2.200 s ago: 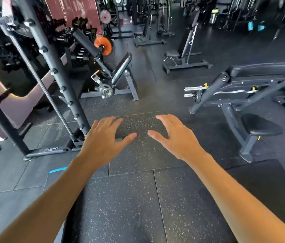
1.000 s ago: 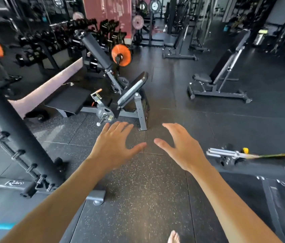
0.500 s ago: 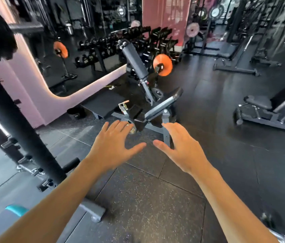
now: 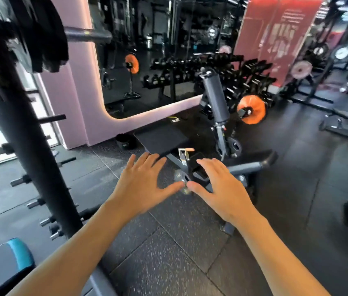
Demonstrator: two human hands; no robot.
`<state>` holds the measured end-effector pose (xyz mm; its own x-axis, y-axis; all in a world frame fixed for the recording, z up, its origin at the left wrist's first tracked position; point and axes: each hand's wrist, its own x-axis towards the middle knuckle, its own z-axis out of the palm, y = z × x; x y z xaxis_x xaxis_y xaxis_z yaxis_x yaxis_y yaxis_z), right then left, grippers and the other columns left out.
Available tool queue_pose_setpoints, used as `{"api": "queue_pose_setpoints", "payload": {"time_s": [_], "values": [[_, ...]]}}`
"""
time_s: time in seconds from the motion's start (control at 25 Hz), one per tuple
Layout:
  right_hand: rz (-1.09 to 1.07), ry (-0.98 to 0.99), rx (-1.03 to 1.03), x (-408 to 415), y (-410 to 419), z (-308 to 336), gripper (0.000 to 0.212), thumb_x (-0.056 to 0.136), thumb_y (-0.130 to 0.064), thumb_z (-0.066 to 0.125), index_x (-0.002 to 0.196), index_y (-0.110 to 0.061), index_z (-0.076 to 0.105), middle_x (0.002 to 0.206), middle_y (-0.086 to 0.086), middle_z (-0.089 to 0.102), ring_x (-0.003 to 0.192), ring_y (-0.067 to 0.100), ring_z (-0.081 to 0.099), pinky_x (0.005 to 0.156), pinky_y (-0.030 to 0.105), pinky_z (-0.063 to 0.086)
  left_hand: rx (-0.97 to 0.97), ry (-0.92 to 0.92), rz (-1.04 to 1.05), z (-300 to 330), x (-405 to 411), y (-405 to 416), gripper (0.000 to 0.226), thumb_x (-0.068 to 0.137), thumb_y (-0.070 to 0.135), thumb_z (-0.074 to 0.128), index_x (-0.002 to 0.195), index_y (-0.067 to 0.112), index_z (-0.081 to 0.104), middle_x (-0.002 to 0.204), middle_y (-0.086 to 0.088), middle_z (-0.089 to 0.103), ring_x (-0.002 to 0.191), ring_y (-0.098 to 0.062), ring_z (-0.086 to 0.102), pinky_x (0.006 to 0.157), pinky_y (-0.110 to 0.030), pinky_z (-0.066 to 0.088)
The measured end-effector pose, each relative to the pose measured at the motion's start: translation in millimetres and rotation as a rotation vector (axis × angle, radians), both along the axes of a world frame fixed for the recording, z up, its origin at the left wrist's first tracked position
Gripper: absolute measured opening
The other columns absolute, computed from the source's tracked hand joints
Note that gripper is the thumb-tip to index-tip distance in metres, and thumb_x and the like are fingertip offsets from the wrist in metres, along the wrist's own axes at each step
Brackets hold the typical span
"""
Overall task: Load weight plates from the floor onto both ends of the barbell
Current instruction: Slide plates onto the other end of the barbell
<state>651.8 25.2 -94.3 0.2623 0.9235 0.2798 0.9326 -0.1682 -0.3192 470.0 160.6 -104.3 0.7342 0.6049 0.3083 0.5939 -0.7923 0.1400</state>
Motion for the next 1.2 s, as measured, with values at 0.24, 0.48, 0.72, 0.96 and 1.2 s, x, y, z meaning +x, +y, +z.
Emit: {"api": "queue_pose_setpoints", "payload": {"time_s": [0.24,0.48,0.72,0.96,1.2], "values": [[0.154,0.024,0.045,47,165,16,0.086,0.085,-0.081,0.03,0.153,-0.028,0.034,0.159,-0.011,0.032,0.151,0.008,0.019,0.116,0.035,0.032,0.031,-0.024,0.193,15,24,119,0.099,0.08,0.089,0.019,0.146,0.022,0.05,0.151,-0.001,0.049,0.143,-0.023,0.04,0.122,-0.048,0.024],[0.362,0.049,-0.005,79,286,-11,0.096,0.078,-0.091,0.011,0.155,-0.035,0.025,0.162,-0.019,0.024,0.152,-0.001,0.007,0.119,0.028,0.023,0.034,-0.039,0.388,-3,49,196,0.089,0.085,0.085,0.023,0.136,0.022,0.06,0.141,0.003,0.059,0.133,-0.022,0.052,0.118,-0.043,0.032],[0.652,0.055,-0.008,114,416,19,0.09,0.08,-0.087,0.021,0.156,-0.038,0.02,0.164,-0.02,0.017,0.152,0.0,0.009,0.121,0.034,0.025,0.049,-0.068,0.717,27,70,259,0.088,0.084,0.086,0.02,0.148,0.031,0.045,0.154,0.009,0.044,0.146,-0.015,0.034,0.125,-0.039,0.016],[0.941,-0.01,0.156,104,526,75,0.077,0.087,-0.078,0.033,0.15,-0.033,0.032,0.154,-0.011,0.036,0.143,0.013,0.034,0.111,0.043,0.041,0.219,-0.104,1.086,83,77,295,0.085,0.085,0.083,0.025,0.145,0.027,0.049,0.152,0.006,0.048,0.139,-0.016,0.045,0.113,-0.037,0.036],[1.175,-0.006,0.501,43,602,149,0.072,0.093,-0.069,0.044,0.149,-0.024,0.039,0.153,-0.006,0.041,0.144,0.014,0.032,0.101,0.029,0.032,0.464,-0.22,1.305,149,49,334,0.075,0.092,0.071,0.041,0.143,0.016,0.049,0.147,0.0,0.05,0.13,-0.022,0.053,0.095,-0.042,0.05]]}}
